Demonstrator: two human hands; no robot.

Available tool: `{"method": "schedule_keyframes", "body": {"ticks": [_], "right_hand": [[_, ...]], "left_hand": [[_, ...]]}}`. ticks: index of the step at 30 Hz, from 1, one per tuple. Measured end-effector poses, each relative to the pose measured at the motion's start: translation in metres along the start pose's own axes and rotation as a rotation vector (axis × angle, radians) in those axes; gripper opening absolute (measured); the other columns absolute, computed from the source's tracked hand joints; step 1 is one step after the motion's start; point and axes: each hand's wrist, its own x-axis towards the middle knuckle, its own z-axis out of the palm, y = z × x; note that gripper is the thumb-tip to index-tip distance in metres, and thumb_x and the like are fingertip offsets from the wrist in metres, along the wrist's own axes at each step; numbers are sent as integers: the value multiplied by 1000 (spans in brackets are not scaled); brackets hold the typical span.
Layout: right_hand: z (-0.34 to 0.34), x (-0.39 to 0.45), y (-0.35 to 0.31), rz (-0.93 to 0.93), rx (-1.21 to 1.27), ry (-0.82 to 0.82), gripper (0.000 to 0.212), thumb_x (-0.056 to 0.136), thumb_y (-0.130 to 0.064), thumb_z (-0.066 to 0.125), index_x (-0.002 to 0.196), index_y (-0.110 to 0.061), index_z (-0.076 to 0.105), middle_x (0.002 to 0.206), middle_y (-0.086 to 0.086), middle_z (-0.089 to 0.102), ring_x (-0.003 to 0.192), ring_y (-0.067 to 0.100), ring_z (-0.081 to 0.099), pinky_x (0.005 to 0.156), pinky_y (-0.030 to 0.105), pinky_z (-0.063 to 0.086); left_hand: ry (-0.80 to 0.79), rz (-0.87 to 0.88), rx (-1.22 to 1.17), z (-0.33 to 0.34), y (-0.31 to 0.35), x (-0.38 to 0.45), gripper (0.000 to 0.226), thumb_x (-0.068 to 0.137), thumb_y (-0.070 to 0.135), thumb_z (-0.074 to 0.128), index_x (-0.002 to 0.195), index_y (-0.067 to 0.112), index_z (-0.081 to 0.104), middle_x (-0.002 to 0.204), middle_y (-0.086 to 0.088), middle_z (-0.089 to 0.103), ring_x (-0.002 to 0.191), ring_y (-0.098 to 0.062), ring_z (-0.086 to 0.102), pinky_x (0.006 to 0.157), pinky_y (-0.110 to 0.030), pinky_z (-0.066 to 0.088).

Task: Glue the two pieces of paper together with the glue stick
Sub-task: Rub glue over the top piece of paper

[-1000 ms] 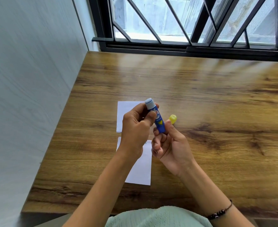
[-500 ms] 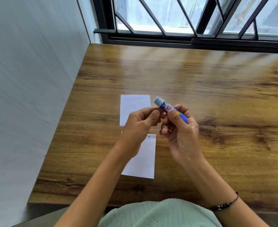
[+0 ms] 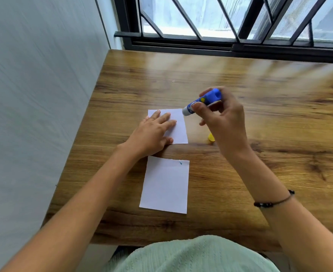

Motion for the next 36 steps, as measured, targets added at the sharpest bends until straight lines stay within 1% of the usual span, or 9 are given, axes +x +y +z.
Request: {"method": "schedule_keyframes", "body": {"ticks": [2, 5, 6, 8, 9, 11, 20, 31, 36], "right_hand": [[4, 16, 4, 5, -135, -28, 16, 77, -17, 68, 89, -12, 58, 76, -6, 62, 69, 24, 63, 70, 49, 54], [11, 42, 12, -27, -281, -56, 19, 79, -15, 66, 92, -5, 58, 82, 5, 66, 72, 26, 66, 78, 49, 52], [14, 49, 15, -36, -325, -72, 20, 79, -16, 66, 93, -3, 59, 84, 8, 68, 73, 26, 66, 79, 46, 52], [20, 61, 21, -45, -408, -109, 21, 78, -16, 65, 94, -3, 59, 87, 11, 70, 72, 22, 63, 77, 32, 49], [23, 65, 24, -51, -449, -122, 21, 79, -17, 66, 94, -3, 59, 87, 11, 70, 72, 19, 59, 73, 25, 44], [27, 71, 30, -60, -508, -140, 21, 79, -18, 66, 93, -4, 60, 85, 10, 68, 73, 17, 55, 65, 20, 35], [33, 77, 43, -82, -585, -198, 24, 79, -18, 67, 94, -2, 58, 79, 2, 56, 73, 19, 51, 67, 25, 37], [40, 76, 46, -81, -619, -193, 22, 79, -17, 66, 95, -4, 57, 78, 0, 52, 72, 19, 46, 66, 26, 31], [39, 78, 42, -76, -657, -240, 24, 79, -18, 66, 96, -3, 56, 82, 4, 51, 75, 22, 44, 66, 27, 29]], "left_hand": [[16, -37, 14, 2, 2, 3, 59, 90, 40, 45, 142, 23, 22, 156, -4, 13, 143, -25, 6, 115, -43, 14], [29, -56, 83, 4, 7, 5, 61, 89, 47, 40, 142, 24, 20, 156, -4, 11, 141, -28, 12, 111, -46, 21], [26, -54, 105, 4, 9, 6, 62, 89, 48, 39, 142, 25, 19, 156, -3, 11, 140, -29, 13, 109, -47, 22], [9, -59, 130, 3, 11, 8, 63, 89, 51, 37, 142, 24, 17, 156, 1, 11, 138, -30, 14, 106, -48, 23], [-1, -65, 133, 3, 11, 9, 65, 89, 52, 37, 143, 24, 15, 156, 2, 10, 138, -30, 13, 105, -48, 22], [-25, -76, 125, 3, 12, 12, 67, 88, 52, 36, 143, 23, 12, 156, 4, 7, 138, -30, 11, 105, -49, 21], [-61, -93, 84, 5, 13, 16, 70, 89, 50, 37, 144, 21, 6, 157, 5, 1, 139, -30, 5, 108, -50, 16], [-44, -94, 74, 6, 13, 17, 70, 89, 49, 37, 144, 22, 5, 157, 3, 3, 139, -30, 4, 108, -50, 16], [-49, -100, 66, 6, 14, 16, 70, 89, 49, 37, 145, 22, 5, 157, 3, 2, 140, -30, 3, 109, -50, 14]]}}
